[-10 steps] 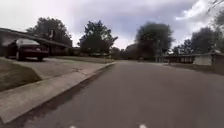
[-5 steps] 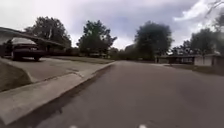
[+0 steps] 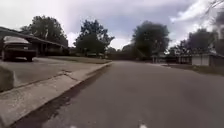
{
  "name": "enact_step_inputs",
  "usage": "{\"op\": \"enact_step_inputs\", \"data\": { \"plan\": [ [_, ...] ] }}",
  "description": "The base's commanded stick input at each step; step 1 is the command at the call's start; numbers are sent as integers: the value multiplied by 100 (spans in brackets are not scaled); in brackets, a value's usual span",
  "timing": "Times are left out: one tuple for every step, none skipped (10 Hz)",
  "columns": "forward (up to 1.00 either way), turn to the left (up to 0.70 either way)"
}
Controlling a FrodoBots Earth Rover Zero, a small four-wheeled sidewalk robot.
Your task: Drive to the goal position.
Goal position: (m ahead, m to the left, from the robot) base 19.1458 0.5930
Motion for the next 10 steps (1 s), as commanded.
{"op": "enact_step_inputs", "data": {
  "plan": [
    [70,0],
    [70,0],
    [70,0],
    [70,0],
    [70,0],
    [70,0],
    [70,0],
    [70,-32],
    [70,-35],
    [70,-35]
  ]
}}
